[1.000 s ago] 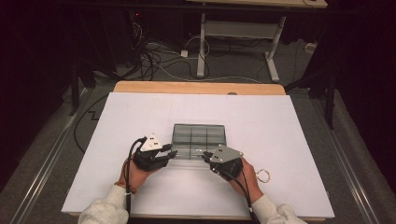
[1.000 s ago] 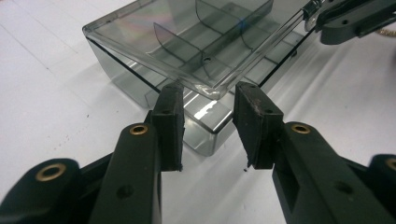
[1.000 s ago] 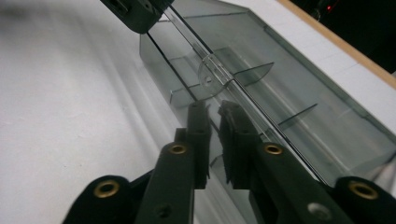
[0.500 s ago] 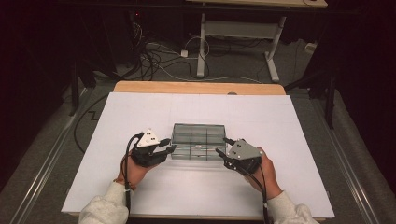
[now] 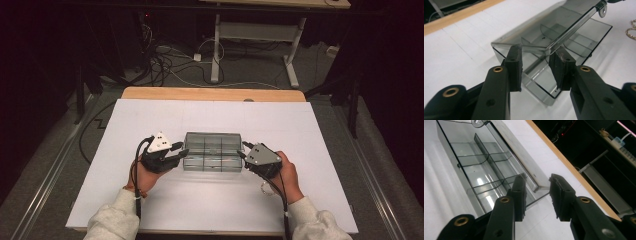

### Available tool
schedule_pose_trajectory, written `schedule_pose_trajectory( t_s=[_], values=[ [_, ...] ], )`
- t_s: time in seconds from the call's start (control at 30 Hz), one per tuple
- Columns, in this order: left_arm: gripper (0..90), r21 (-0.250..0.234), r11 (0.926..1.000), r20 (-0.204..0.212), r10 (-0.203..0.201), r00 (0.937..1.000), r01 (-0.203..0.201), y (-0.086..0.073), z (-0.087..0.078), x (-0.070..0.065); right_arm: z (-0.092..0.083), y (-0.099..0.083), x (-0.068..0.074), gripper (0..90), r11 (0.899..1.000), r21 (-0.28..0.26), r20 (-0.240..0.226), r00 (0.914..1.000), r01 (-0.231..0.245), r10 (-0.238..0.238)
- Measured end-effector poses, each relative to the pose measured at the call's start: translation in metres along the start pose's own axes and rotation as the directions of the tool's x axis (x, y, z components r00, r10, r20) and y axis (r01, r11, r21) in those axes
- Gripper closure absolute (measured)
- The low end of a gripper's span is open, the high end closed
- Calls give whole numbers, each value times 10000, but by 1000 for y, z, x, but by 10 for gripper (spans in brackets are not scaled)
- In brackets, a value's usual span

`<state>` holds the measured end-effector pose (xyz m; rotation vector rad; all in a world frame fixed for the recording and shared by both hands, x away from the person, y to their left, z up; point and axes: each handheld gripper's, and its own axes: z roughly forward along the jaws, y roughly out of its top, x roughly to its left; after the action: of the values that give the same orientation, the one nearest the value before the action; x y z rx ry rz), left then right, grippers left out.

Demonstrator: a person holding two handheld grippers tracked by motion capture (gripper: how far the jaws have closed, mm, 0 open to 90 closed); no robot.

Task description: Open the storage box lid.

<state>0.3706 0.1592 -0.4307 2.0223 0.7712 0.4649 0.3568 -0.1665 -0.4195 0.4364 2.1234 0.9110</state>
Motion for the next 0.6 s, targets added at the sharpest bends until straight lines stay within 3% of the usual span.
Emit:
schedule_pose_trajectory(
  t_s=[0.07, 0.17, 0.27, 0.47, 0.57, 0.6],
  values=[
    [617, 39, 9999, -48, 160, 9999, -160, 4, 0, 1, -1, 2, -3, 710, 9999, -128, 73, 10000, -37, 38],
    [622, 150, 9987, -503, 498, 9975, -491, 12, -1, 6, -2, 5, -8, 752, 9996, -252, 113, 9998, -142, 145],
    [659, 73, 9980, -432, 629, 9971, -626, 18, -2, 9, -1, 8, -14, 775, 9989, -351, 13, 9995, -326, 327],
    [701, 197, 9929, -834, 1183, 9895, -1170, 30, 1, 12, 4, 13, -22, 794, 9980, -405, 118, 9987, -489, 494],
    [723, 328, 9862, -1191, 1653, 9790, -1625, 38, 4, 10, 6, 15, -27, 801, 9970, -451, 170, 9978, -634, 642],
    [722, 335, 9861, -1231, 1656, 9785, -1627, 40, 4, 10, 7, 16, -29, 802, 9964, -466, 154, 9973, -711, 719]
  ],
)
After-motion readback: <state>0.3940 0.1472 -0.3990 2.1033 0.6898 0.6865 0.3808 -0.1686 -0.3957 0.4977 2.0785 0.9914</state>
